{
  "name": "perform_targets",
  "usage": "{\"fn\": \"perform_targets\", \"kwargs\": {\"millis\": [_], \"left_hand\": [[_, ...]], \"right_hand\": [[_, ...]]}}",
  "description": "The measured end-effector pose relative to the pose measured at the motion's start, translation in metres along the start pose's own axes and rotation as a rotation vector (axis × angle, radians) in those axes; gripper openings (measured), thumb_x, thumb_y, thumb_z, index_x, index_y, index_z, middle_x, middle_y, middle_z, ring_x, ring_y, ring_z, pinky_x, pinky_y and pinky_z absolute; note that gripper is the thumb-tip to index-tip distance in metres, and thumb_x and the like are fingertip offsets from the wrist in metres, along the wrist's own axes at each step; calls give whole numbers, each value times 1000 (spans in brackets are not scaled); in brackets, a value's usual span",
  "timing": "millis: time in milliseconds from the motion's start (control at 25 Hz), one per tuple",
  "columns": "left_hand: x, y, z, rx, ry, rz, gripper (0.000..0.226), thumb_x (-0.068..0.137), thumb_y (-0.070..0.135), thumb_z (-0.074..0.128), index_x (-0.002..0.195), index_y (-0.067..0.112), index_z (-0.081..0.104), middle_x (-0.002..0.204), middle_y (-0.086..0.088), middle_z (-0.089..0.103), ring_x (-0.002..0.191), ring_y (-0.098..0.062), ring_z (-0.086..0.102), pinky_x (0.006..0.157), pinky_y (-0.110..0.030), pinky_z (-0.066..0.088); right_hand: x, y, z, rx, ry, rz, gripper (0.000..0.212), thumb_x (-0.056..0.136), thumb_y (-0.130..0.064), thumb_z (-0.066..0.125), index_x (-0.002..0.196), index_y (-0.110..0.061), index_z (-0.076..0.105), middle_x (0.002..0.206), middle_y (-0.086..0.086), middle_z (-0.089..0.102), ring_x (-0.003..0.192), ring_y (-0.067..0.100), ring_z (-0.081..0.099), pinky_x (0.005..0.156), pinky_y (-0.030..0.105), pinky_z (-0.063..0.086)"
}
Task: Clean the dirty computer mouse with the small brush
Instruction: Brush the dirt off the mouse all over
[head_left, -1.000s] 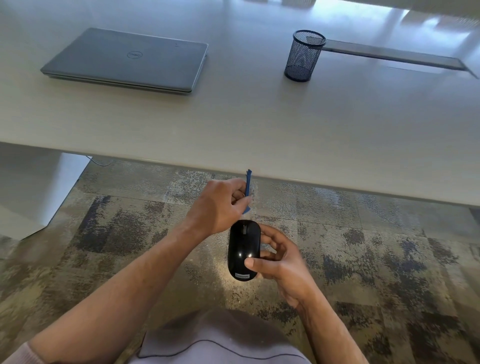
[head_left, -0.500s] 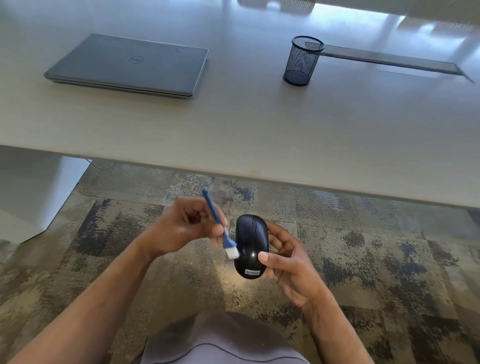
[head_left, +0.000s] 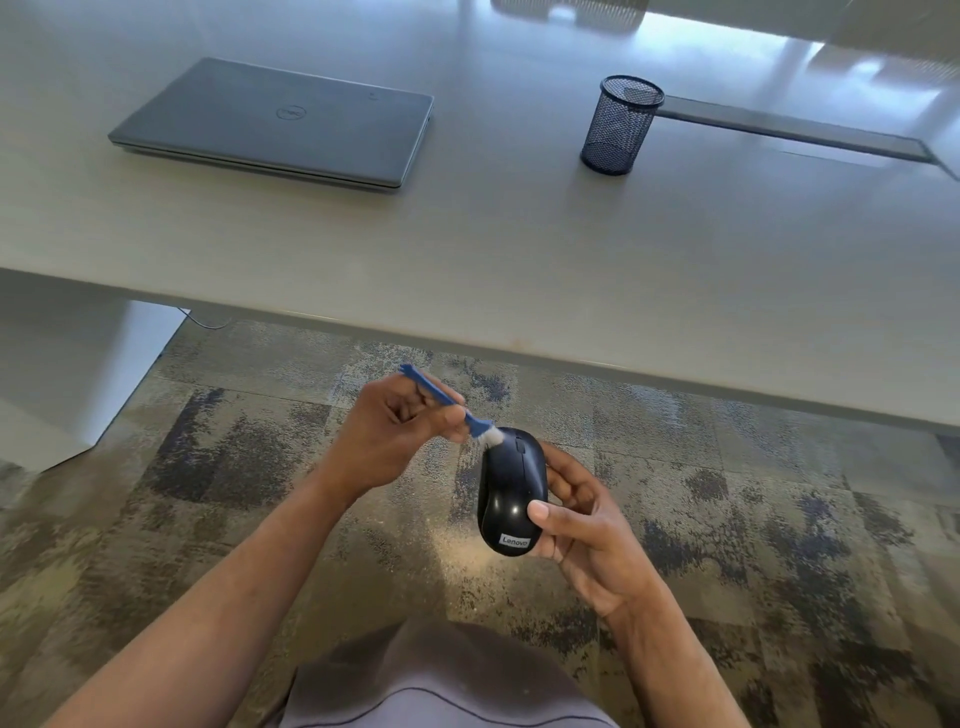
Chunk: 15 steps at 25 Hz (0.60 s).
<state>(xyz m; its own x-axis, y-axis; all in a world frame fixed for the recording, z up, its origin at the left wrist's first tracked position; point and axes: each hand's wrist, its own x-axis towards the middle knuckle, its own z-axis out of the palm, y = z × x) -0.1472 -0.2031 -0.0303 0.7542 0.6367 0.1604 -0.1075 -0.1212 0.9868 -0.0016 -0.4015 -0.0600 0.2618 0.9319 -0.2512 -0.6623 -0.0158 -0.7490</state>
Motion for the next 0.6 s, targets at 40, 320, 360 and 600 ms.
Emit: {"fn": "perform_targets", "kwargs": {"millis": [40, 320, 360, 600], "left_hand": [[1, -1, 5, 37, 45, -9, 13, 86, 0, 70, 91, 11, 71, 79, -3, 77, 70, -18, 75, 68, -25, 60], [-2, 13, 5, 122, 75, 93, 12, 88, 7, 71, 94, 17, 72, 79, 4, 76, 68, -14, 74, 65, -21, 58], [-3, 18, 3, 132, 0, 112, 10, 88, 8, 72, 96, 14, 72, 80, 1, 76, 67, -15, 74, 65, -22, 58], [5, 25, 14, 326, -134, 53, 7, 89, 12, 71, 96, 10, 71, 79, -2, 74, 68, -23, 72, 64, -43, 62]], "right_hand": [[-1, -1, 1, 5, -3, -2, 77, 72, 6, 79, 142, 3, 48, 109, 12, 75, 69, 18, 76, 52, 27, 61], [-2, 1, 2, -84, 27, -12, 68, 64, 1, 85, 129, -12, 68, 118, 13, 73, 91, 28, 76, 65, 35, 63], [-2, 1, 1, -91, 32, -7, 68, 63, 0, 85, 128, -13, 68, 120, 14, 73, 92, 29, 76, 65, 36, 63], [-1, 1, 5, -132, 1, 7, 66, 65, 0, 86, 127, -15, 69, 121, 14, 72, 88, 29, 76, 61, 35, 63]]}}
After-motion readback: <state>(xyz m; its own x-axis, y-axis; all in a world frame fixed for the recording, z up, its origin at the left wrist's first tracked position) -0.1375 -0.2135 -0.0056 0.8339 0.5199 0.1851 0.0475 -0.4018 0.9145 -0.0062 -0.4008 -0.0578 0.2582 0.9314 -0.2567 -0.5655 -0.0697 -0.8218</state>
